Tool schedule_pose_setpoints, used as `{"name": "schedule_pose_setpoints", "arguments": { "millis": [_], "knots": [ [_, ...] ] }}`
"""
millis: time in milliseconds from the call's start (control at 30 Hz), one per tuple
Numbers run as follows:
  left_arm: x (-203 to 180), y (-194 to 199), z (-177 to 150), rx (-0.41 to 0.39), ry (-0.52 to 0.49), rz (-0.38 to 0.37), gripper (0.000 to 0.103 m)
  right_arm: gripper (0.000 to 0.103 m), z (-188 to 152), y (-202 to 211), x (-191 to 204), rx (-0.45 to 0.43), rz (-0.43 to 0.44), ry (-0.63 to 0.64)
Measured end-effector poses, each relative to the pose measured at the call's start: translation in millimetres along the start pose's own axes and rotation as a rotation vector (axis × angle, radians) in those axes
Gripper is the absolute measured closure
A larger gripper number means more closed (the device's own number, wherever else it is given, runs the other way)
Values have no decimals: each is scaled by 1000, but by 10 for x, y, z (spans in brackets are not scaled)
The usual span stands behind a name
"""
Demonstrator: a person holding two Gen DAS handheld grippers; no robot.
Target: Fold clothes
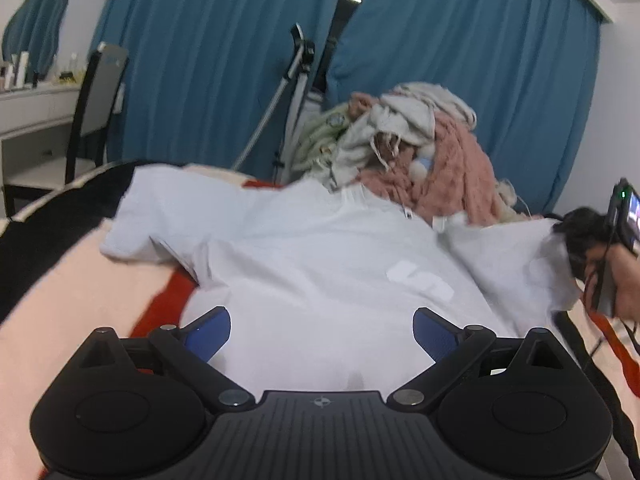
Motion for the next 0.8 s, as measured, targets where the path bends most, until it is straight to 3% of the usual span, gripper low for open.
{"name": "schedule_pose_setpoints", "arguments": {
  "millis": [100,167,233,267,300,467,567,767,800],
  "knots": [
    [-20,-43,-39,16,-17,3,4,95,83,-179,-554,25,-143,-62],
    [-30,-58,-55,21,-22,1,4,90,30,-216,-812,51,-174,-115],
    [-35,-70,-70,25,-26,-2,4,58,-106,-121,-948,54,-164,-153],
    [-31,-74,-78,28,-29,-2,4,29,-179,-66,-1010,54,-157,-172],
    [-27,-78,-87,30,-31,-3,4,21,-270,14,-1064,49,-148,-200],
    [-24,-67,-122,42,-37,-8,4,22,-924,568,-1200,65,-52,-429],
    [-30,-23,-139,49,-37,-12,4,22,-1313,808,-1228,99,-40,-537],
    [-66,53,-148,37,-62,-13,4,47,-1746,766,-1143,166,20,-627],
    [-69,47,-154,37,-68,-10,4,67,-1721,710,-1133,154,17,-586]
  ]
}}
Point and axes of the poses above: each gripper's, at about its wrist camera, not at the fingertips, and y roughly against the way its jaws point, x to its left, z to its top, the point moved 9 cm from there along -y, roughly the way its jaws point, and after that the axes turned 4 degrees about -x, right-handed, at the moved point
